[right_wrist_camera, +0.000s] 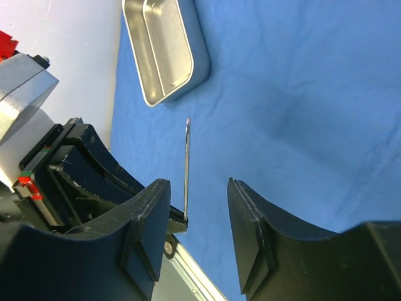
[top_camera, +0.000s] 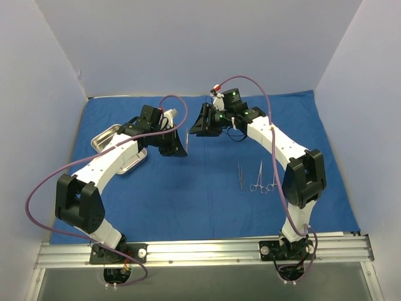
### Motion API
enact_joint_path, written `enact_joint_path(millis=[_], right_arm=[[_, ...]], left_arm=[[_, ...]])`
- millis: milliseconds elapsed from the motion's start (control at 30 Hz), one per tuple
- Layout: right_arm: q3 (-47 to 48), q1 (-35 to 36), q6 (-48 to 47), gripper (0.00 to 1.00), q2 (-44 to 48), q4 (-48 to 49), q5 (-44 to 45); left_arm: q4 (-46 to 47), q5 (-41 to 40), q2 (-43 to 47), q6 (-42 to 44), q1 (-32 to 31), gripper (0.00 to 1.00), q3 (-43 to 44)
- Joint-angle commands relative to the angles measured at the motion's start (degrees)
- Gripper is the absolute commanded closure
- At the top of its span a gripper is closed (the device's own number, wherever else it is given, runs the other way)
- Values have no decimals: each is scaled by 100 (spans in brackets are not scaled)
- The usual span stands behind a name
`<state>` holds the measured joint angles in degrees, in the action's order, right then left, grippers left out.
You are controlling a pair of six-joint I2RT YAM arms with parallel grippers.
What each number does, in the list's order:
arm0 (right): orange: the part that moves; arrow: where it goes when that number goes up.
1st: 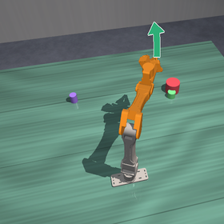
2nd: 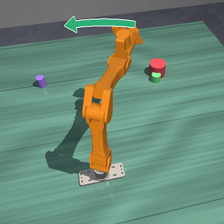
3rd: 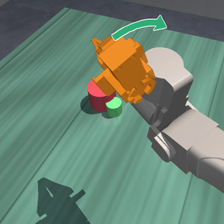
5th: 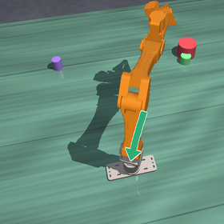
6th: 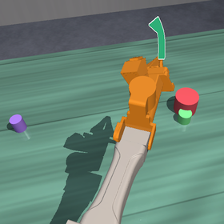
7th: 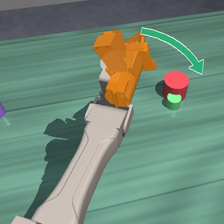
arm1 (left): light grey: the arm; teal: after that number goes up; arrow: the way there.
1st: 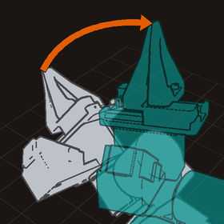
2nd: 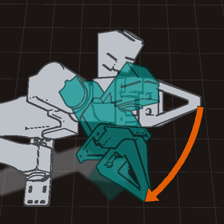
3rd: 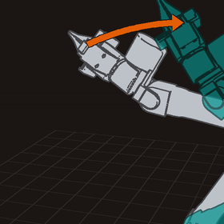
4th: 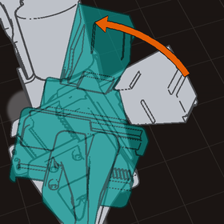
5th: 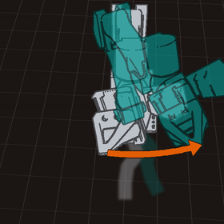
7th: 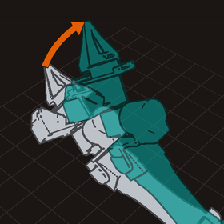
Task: Open and lay out the surgical kit
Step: Place the medical item in the surgical kit.
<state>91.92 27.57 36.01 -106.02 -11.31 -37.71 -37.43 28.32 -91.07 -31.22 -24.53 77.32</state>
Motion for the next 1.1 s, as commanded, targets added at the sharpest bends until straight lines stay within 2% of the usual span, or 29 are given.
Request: enact_joint_path(millis=[0,267,567,633,733,767,833,867,900,1000,1067], right_arm=[[124,99,-6,59,134,41,-87],[195,222,-33,61,-77,15,-122],[186,292,11,69,-305,120,-148],[195,293,11,79,-358,129,-175],[177,284,20,100,-419,191,-254],[177,275,20,100,-428,156,-263],[116,223,-67,100,-367,42,-184],[107,179,-294,100,-350,-72,-140],[72,126,-453,100,-280,-386,-96],[-489,-207,-1075,100,0,-819,-104],[-1215,-445,-1367,100,221,-908,-175]], left_arm=[[183,-54,81,-51,-95,98,81],[210,-54,89,-95,-174,98,73],[306,69,115,-103,-174,98,29],[307,60,116,-95,-174,98,29],[385,156,98,-94,-174,98,3],[412,209,81,-103,-166,98,-6],[281,148,36,-77,-166,85,20],[237,104,54,-51,-157,70,37],[88,-18,106,45,-122,64,29],[-132,-186,290,247,62,54,-85],[-124,-125,457,257,211,54,-243]])
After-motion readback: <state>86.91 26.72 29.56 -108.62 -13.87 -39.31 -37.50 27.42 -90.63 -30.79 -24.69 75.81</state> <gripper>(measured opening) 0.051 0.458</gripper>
